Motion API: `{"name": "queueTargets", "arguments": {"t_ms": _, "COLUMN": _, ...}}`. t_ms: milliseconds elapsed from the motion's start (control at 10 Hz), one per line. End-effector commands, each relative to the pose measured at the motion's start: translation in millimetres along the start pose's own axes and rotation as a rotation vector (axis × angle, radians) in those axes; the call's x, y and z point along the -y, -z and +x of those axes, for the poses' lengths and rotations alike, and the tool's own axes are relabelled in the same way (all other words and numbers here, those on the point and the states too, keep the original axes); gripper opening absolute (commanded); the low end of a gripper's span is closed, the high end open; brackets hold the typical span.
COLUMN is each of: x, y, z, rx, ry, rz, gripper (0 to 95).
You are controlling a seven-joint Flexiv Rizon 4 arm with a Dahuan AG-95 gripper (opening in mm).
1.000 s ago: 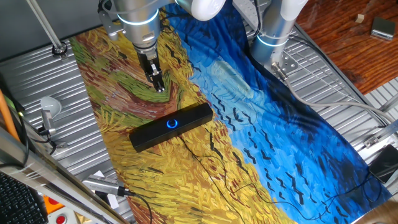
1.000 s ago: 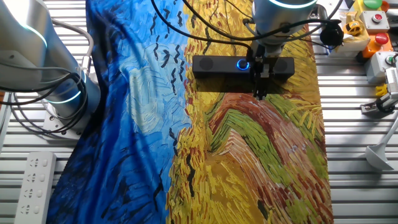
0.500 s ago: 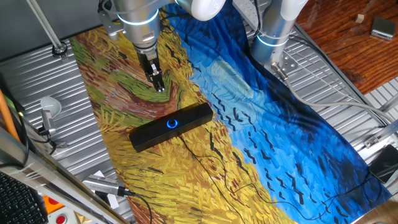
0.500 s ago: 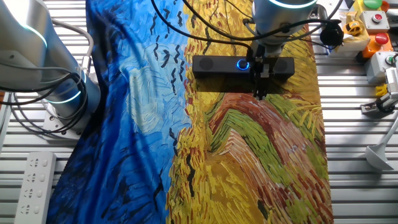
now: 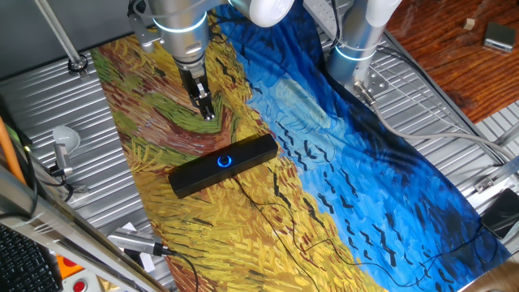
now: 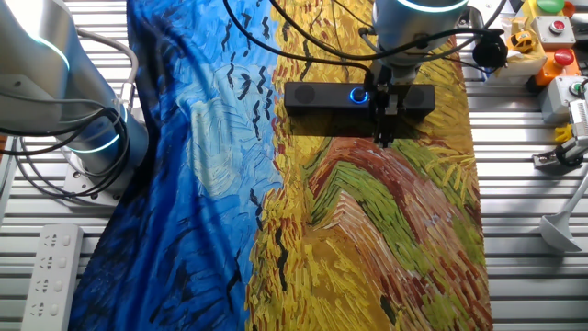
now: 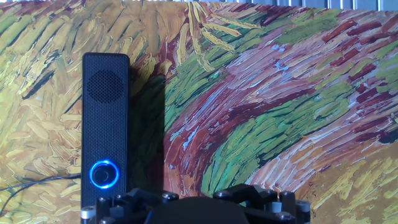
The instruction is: Turn the knob to increase the volume of the speaker
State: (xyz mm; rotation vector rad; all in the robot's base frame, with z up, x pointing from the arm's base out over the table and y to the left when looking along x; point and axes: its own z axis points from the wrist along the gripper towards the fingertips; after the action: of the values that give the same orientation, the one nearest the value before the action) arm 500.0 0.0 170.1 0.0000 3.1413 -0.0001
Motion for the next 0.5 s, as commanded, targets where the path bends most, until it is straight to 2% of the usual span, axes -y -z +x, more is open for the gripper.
{"name": "queueTargets", "arguments": {"t_ms": 100, "x": 0.0, "y": -0.1, "z": 0.0, "rx": 0.0, "ry": 0.0, "rz": 0.0, "gripper": 95.0}}
{"name": "queueTargets", "arguments": {"t_ms": 200, "x": 0.0, "y": -0.1, "z": 0.1, "rx": 0.043, "ry": 0.101, "rz": -0.024, "gripper": 0.0}}
{"name": "queueTargets", "arguments": {"t_ms": 500, "x": -0.1, "y": 0.3, "z": 0.1, "rx": 0.043, "ry": 0.133, "rz": -0.024, "gripper": 0.0}}
